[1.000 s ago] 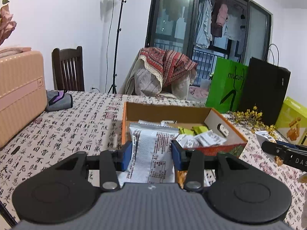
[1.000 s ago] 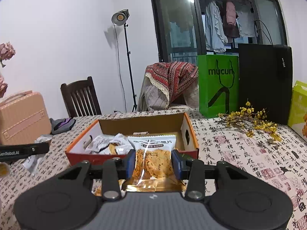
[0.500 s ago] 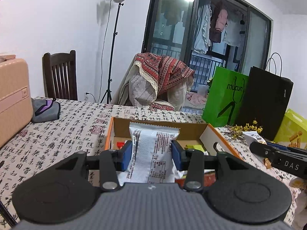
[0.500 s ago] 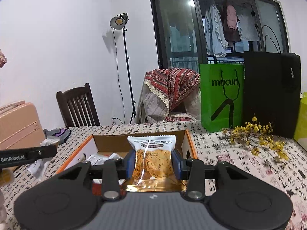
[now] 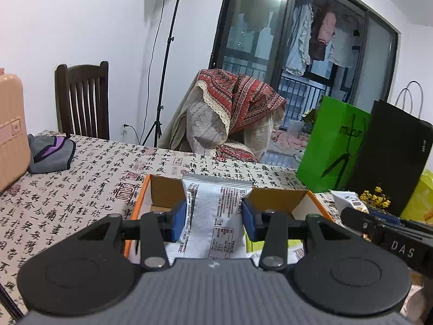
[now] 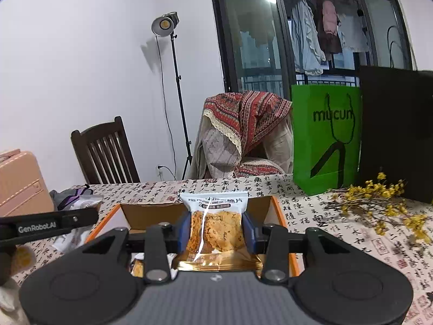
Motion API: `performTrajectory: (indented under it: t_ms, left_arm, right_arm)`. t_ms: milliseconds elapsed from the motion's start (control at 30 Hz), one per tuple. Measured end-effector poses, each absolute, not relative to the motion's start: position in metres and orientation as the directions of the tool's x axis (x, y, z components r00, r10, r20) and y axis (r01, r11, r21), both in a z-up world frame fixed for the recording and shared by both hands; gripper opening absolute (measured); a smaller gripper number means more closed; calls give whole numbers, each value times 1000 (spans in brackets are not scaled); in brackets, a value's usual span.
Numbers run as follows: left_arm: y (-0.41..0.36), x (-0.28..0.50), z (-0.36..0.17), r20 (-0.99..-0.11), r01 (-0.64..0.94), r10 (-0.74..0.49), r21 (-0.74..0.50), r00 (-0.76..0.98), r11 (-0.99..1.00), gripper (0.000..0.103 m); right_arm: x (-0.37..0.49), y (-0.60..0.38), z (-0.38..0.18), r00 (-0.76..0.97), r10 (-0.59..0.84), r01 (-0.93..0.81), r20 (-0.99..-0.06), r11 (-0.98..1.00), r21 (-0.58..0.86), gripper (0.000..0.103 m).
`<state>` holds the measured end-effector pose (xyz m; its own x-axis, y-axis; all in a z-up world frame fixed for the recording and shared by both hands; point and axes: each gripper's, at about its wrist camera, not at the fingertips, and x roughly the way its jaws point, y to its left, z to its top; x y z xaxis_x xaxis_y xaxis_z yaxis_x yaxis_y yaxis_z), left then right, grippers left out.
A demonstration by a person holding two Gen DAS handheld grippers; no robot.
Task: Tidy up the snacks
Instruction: 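Lower both packets into the box and open both tools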
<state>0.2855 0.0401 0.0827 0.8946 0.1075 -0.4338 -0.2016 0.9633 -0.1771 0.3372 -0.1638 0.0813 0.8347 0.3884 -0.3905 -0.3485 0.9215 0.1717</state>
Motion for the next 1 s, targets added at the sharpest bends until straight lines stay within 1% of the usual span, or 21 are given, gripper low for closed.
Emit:
performTrajectory:
  t_ms: [233, 333, 433, 467, 500, 533, 567, 600, 633, 667, 800, 1000]
  left_arm:
    - [48, 308, 53, -447, -244, 148, -167, 882, 955, 44]
    - [51, 315, 41, -463, -249, 154, -151, 873, 957, 44]
    - [52, 316, 38, -456, -241, 149, -150, 877, 959, 45]
    - [51, 314, 38, -451, -240, 150, -148, 880, 960, 48]
    - [51, 312, 39, -441, -239, 152, -150, 884, 959, 56]
    - [51, 310, 40, -429, -239, 154, -153, 890, 959, 62]
    - [50, 307, 42, -414, -242, 160, -153, 896, 958, 76]
    - [50, 304, 43, -398, -247, 169, -153, 902, 957, 91]
    - [49, 301, 45, -384, -256, 180, -155, 906, 954, 100]
    - [48, 299, 46, -374, -268, 193, -157, 907, 951, 103]
    - [46, 297, 50, -376, -260, 182, -167, 908, 951, 103]
    - [41, 291, 61, -375, -277, 201, -160, 905, 948, 103]
  right_arm:
    - [358, -160, 49, 836, 398, -349, -377, 917, 193, 39]
    - [363, -161, 38, 829, 403, -357, -389, 915, 186, 39]
    - [366, -161, 32, 827, 398, -356, -397, 917, 179, 40]
    - [368, -162, 30, 820, 405, -360, -404, 914, 186, 41]
    - [369, -163, 29, 814, 410, -362, -411, 912, 194, 42]
    - [370, -164, 28, 809, 413, -363, -418, 911, 199, 44]
    - [370, -165, 27, 805, 418, -364, -421, 908, 206, 55]
    - [369, -167, 27, 806, 419, -362, -417, 908, 213, 64]
    - [368, -169, 27, 808, 421, -361, -411, 906, 219, 86]
    - [367, -170, 28, 810, 427, -364, -401, 904, 226, 103]
    - [364, -173, 31, 813, 434, -370, -387, 900, 232, 103]
    - [360, -175, 36, 817, 417, -357, -399, 908, 219, 103]
